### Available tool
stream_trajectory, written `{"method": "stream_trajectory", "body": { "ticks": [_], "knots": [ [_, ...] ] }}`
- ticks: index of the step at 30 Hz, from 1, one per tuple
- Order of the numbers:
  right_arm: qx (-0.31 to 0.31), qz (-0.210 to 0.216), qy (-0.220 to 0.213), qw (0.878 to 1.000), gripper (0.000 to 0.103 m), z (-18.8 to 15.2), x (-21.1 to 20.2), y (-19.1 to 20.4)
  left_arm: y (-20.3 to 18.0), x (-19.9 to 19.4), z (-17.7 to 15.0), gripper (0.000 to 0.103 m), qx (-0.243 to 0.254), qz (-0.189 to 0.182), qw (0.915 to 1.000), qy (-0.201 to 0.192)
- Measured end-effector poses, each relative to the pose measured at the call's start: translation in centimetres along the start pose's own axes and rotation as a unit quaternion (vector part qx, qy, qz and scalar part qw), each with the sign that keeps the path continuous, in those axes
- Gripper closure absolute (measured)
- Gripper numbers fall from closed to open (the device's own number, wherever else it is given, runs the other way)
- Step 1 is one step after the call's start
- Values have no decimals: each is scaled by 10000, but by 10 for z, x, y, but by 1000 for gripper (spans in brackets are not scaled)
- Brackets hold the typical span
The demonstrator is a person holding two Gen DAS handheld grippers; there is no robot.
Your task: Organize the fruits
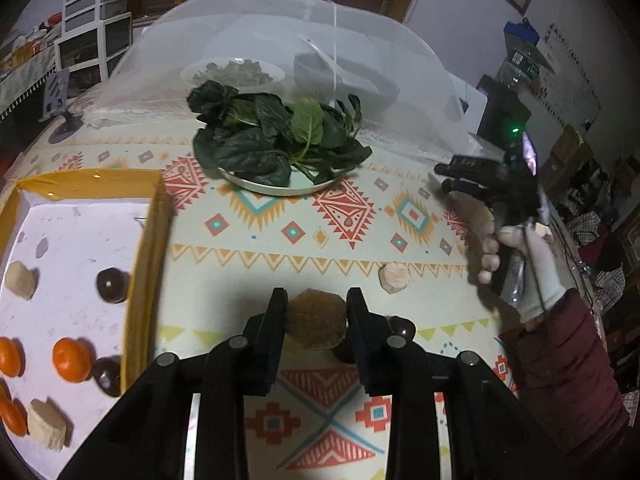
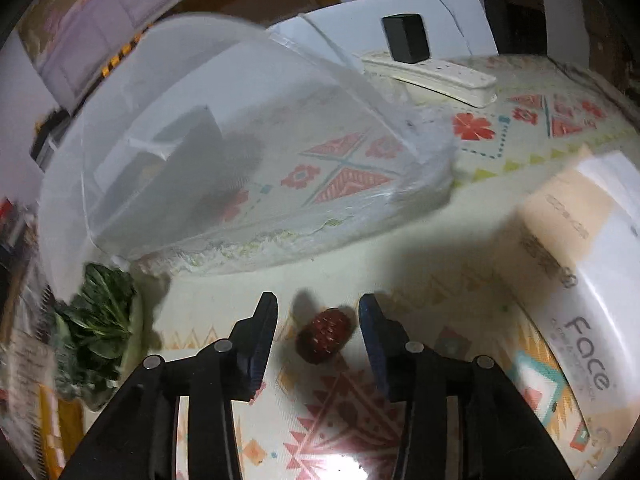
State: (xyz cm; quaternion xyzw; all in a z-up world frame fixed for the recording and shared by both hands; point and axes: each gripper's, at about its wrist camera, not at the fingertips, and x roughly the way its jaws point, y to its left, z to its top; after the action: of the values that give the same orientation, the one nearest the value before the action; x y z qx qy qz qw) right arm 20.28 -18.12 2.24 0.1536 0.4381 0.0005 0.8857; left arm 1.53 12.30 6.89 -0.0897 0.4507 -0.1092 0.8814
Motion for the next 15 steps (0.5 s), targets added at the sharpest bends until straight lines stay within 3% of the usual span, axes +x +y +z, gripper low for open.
{"method": "stream_trajectory", "body": {
  "ticks": [4,5,6,11,15],
  "knots": [
    [-422,-319,9,9986,58,-12,-5,14,9,-13,-3,74,-122,-94,9998,-125],
    [-459,-395,-7,9982,65,-15,-6,14,11,-17,-4,74,-136,-105,9997,-164],
    [-499,-492,-16,9975,84,-18,-8,14,13,-20,-5,74,-153,-102,9996,-200],
    [-303,-294,-51,9991,85,-25,-25,7,31,-40,-11,74,-357,-106,9987,-342],
    [-488,137,-187,9985,86,-45,-72,26,58,-65,-21,74,-667,-30,9963,-548]
  ]
}}
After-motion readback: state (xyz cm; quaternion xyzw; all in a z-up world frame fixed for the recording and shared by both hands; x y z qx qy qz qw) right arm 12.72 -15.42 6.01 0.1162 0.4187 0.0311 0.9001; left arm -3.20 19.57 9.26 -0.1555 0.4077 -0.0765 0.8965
